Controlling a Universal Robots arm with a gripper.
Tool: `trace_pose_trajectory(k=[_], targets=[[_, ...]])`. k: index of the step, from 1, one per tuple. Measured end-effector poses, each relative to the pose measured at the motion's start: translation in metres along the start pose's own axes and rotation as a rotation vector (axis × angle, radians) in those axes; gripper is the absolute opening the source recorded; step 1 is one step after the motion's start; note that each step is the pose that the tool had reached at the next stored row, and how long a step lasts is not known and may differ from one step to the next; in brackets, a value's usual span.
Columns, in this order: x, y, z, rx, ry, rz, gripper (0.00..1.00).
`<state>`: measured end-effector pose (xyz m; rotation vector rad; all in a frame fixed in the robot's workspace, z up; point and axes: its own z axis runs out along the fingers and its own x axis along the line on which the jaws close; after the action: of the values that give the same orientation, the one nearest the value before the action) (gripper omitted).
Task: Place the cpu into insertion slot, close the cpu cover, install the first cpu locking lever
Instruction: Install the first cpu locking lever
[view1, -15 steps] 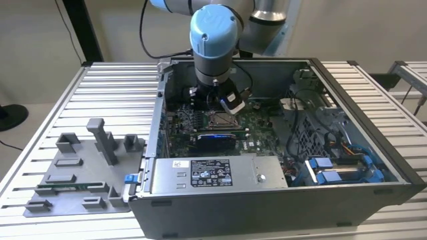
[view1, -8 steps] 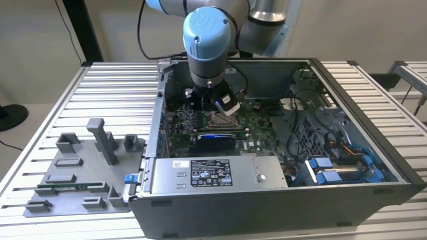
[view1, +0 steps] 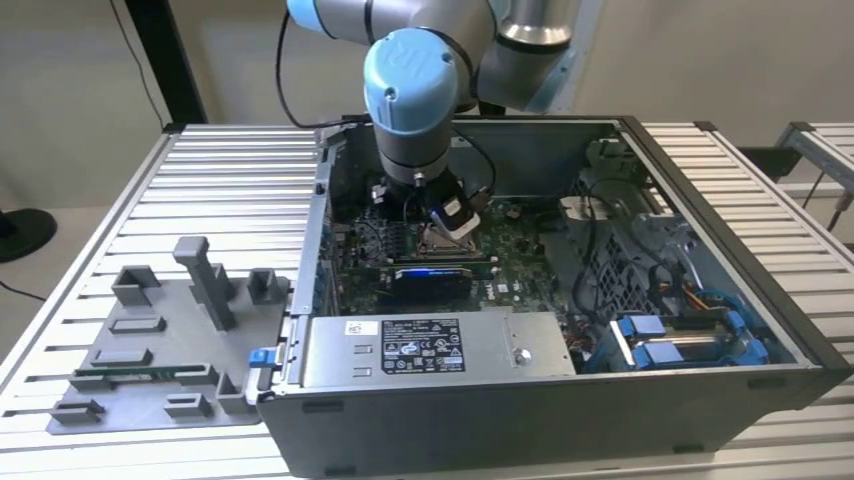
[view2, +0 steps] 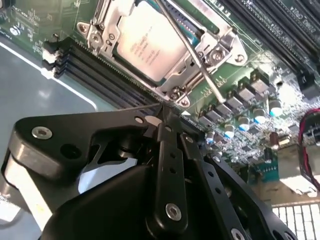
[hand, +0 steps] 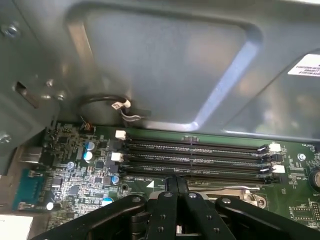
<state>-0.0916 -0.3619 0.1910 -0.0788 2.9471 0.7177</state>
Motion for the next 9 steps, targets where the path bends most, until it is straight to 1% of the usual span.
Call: trace_pose_trajectory(k=[4, 9], targets=[[0.0010, -0.0002, 0.0016, 0.0000, -0.0008, 0.000, 0.00], [0.0026, 0.0019, 0.0029, -0.0004, -0.0010, 0.000, 0.00]])
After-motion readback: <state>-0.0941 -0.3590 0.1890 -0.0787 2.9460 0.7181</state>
